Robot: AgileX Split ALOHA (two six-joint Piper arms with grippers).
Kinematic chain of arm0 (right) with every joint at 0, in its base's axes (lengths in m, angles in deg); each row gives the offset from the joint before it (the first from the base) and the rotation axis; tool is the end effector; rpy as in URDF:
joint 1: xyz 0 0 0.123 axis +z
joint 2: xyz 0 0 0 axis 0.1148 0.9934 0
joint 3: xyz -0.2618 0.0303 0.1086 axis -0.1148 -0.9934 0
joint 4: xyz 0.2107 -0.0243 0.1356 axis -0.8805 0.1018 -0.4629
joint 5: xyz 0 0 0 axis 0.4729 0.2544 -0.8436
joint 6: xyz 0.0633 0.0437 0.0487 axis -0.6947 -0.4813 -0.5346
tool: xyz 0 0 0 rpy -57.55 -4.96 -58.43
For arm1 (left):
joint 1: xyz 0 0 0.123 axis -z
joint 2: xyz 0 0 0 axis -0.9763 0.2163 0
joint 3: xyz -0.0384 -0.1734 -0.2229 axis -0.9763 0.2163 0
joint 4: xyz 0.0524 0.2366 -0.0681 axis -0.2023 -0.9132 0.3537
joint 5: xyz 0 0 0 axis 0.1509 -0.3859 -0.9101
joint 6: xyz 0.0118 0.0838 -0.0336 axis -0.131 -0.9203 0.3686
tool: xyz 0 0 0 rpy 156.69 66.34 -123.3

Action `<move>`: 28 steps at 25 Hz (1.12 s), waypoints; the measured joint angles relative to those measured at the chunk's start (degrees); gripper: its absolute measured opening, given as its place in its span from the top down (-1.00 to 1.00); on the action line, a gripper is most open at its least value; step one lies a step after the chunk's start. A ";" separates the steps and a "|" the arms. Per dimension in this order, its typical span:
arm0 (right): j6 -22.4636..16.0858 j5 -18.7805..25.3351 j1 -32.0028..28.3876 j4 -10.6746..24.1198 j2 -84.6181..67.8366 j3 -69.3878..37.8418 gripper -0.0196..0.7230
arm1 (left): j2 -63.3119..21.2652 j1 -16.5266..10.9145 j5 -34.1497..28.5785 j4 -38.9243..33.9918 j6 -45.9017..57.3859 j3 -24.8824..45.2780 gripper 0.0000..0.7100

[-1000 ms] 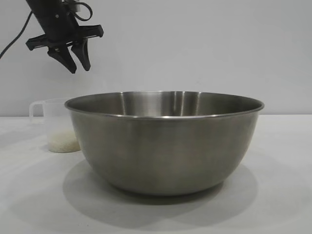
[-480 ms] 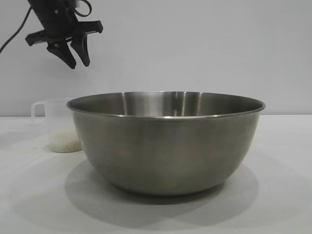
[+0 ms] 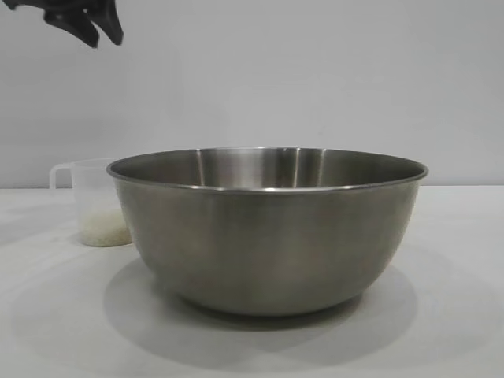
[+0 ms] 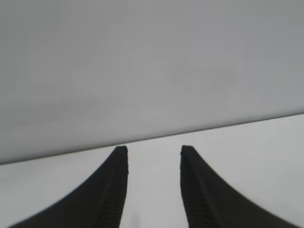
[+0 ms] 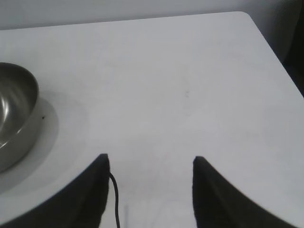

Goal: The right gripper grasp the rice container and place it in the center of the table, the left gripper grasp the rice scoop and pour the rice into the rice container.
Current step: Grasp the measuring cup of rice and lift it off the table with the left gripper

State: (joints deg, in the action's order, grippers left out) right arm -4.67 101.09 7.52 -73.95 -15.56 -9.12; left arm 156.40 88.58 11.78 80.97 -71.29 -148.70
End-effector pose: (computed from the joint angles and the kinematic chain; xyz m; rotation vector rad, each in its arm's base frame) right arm -0.0097 0.0025 0.2682 0.0213 2.1153 0.0717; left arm 0.3825 -0.0740 0.2659 0.1569 1.9306 -0.1355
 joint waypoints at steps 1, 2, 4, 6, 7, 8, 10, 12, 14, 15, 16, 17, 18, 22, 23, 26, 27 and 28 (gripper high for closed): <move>0.00 0.00 0.00 0.00 0.00 0.00 0.05 | -1.72 0.09 3.50 -0.64 0.00 3.95 0.38; 0.00 0.00 0.00 0.00 0.00 0.00 0.05 | -3.54 0.09 8.27 -0.91 0.00 8.55 0.38; 0.00 0.00 0.00 0.00 0.00 0.00 0.05 | -5.97 0.09 15.84 -1.12 0.00 17.07 0.38; 0.00 0.00 0.00 0.00 0.00 0.00 0.05 | -7.10 0.09 24.33 -1.35 0.00 23.82 0.38; 0.00 0.00 0.00 0.00 0.00 0.00 0.05 | -7.21 0.09 27.91 -1.48 0.00 27.05 0.38; 0.00 0.00 0.00 0.00 0.00 0.00 0.05 | -7.21 0.09 31.17 -1.61 0.00 29.55 0.38; 0.00 0.00 0.00 0.00 0.00 0.00 0.05 | -7.32 0.09 38.25 -2.14 0.00 34.79 0.38; 0.00 0.00 0.00 0.00 0.00 0.00 0.05 | -7.53 0.09 42.65 -2.26 0.00 38.65 0.38; 0.00 0.00 0.00 0.00 0.00 0.00 0.05 | -7.66 0.09 44.40 -2.26 0.00 41.86 0.38; 0.00 0.00 0.00 0.00 0.00 0.00 0.05 | -7.66 0.09 44.92 -2.34 0.00 42.97 0.38; 0.00 0.00 0.00 0.00 0.00 0.00 0.05 | -7.66 0.09 45.41 -2.34 0.10 43.95 0.38; 0.00 0.00 0.00 0.00 0.00 0.00 0.05 | -7.66 0.09 45.92 -2.34 0.10 44.84 0.38; 0.00 0.00 0.00 0.00 0.00 0.00 0.05 | -7.66 0.09 46.04 -2.34 0.10 45.47 0.38; 0.00 0.00 0.00 0.00 0.00 0.00 0.05 | -6.12 0.09 47.17 -4.94 0.58 47.02 0.38; 0.00 0.00 0.00 0.00 0.00 0.00 0.05 | -4.82 0.09 47.56 -6.01 1.23 47.25 0.38; 0.00 0.00 0.00 0.00 0.00 0.00 0.05 | -0.24 0.09 50.83 -10.75 3.09 47.50 0.38; 0.00 0.00 0.00 0.00 0.00 0.00 0.05 | 1.45 0.09 52.86 -12.10 3.49 47.50 0.38; 0.00 0.00 0.00 0.00 0.00 0.00 0.05 | 3.13 0.09 54.06 -12.81 3.81 47.50 0.38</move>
State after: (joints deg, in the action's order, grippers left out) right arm -4.67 101.09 7.52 -73.95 -15.56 -9.12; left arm 159.53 88.67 65.83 68.16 -67.48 -101.20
